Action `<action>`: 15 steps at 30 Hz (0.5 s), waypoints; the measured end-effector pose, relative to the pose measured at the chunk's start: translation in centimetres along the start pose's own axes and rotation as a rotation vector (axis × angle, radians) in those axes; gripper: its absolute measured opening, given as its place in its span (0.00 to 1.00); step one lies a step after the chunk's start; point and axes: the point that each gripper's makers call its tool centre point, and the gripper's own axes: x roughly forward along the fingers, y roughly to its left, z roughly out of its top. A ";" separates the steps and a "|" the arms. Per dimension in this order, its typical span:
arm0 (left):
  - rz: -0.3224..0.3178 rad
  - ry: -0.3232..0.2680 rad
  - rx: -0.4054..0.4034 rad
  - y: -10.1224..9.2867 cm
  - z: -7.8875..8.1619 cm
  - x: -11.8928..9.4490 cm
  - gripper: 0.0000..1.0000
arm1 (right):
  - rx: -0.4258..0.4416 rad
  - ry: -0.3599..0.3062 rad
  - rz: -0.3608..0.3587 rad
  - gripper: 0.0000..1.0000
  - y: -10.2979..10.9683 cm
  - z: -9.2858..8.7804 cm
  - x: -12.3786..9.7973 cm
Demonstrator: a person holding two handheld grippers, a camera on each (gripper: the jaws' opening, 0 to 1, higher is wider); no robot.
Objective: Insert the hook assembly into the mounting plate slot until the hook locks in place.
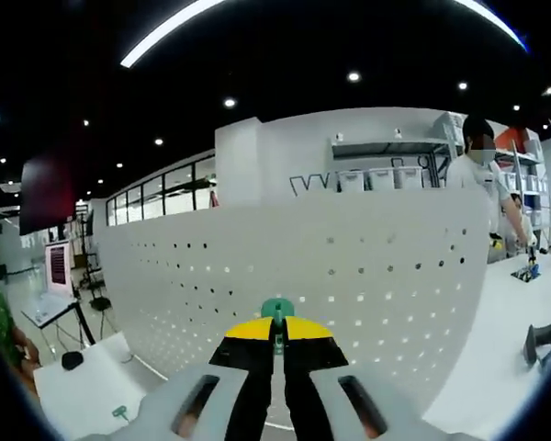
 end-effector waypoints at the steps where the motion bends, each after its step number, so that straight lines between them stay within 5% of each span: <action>1: 0.001 -0.002 0.000 0.0 0.0 0.0 0.87 | -0.002 -0.002 -0.002 0.01 -0.1 0.1 0.0; 15: -0.005 0.002 -0.006 0.1 0.0 0.5 0.87 | -0.008 -0.076 -0.071 0.01 -2.6 2.7 0.6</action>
